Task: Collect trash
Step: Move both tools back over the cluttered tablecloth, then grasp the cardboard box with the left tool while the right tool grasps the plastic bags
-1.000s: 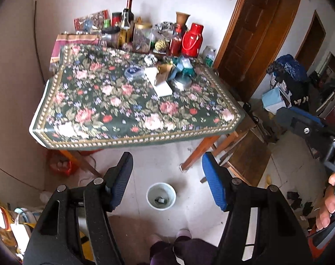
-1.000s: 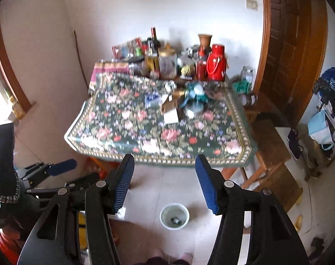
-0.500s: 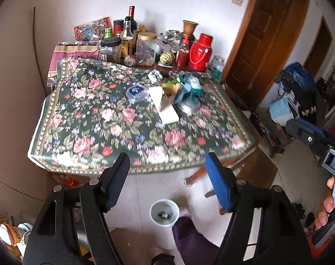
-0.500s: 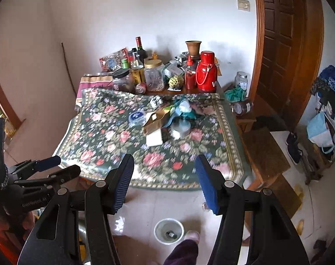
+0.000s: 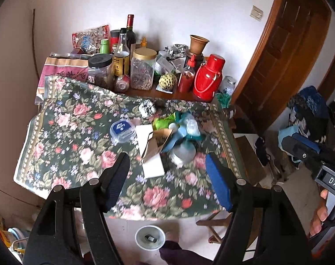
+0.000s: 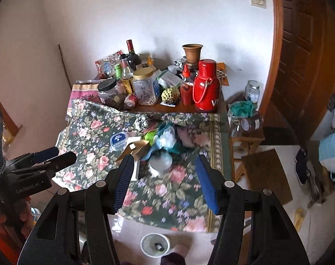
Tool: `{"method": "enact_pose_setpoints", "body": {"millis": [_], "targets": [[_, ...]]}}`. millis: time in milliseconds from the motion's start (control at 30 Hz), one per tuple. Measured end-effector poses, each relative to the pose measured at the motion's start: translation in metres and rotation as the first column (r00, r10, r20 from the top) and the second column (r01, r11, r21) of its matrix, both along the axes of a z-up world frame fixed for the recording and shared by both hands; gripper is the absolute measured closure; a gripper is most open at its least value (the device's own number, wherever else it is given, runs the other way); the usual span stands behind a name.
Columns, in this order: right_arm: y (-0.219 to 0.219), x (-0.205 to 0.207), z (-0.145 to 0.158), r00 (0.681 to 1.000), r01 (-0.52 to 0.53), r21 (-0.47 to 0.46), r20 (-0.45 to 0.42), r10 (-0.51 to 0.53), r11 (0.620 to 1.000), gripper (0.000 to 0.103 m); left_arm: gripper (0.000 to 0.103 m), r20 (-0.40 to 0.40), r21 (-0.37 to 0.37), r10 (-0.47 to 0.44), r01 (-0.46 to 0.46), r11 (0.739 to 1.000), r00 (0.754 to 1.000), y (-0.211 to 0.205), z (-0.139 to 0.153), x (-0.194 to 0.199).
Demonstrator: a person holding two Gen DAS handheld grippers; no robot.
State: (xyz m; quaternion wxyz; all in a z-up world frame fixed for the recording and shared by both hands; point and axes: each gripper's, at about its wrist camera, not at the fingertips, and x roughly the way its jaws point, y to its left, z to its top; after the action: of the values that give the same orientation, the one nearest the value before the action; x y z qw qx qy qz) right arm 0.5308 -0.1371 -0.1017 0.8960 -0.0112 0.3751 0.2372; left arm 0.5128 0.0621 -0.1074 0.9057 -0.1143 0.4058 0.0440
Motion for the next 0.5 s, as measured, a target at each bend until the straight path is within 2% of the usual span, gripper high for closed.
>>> {"method": "enact_pose_setpoints", "body": {"millis": [233, 433, 467, 500], "targets": [[0.002, 0.037, -0.01, 0.999, -0.025, -0.003, -0.046, 0.024, 1.0, 0.049, 0.033, -0.075, -0.001, -0.005, 0.005, 1.0, 0.997, 0.001, -0.023, 0.04], [0.016, 0.066, -0.033, 0.992, 0.003, -0.038, -0.128, -0.008, 0.999, 0.048, 0.033, -0.17, 0.006, -0.085, 0.087, 0.996, 0.982, 0.011, -0.06, 0.081], [0.018, 0.071, -0.038, 0.99, 0.016, -0.041, -0.14, -0.021, 0.999, 0.045, 0.033, -0.183, 0.004, -0.109, 0.112, 0.994, 0.977, 0.014, -0.067, 0.089], [0.02, 0.075, -0.041, 0.988, 0.029, -0.041, -0.151, -0.035, 0.999, 0.034, 0.033, -0.197, 0.002, -0.132, 0.135, 0.991, 0.971, 0.016, -0.073, 0.095]]}}
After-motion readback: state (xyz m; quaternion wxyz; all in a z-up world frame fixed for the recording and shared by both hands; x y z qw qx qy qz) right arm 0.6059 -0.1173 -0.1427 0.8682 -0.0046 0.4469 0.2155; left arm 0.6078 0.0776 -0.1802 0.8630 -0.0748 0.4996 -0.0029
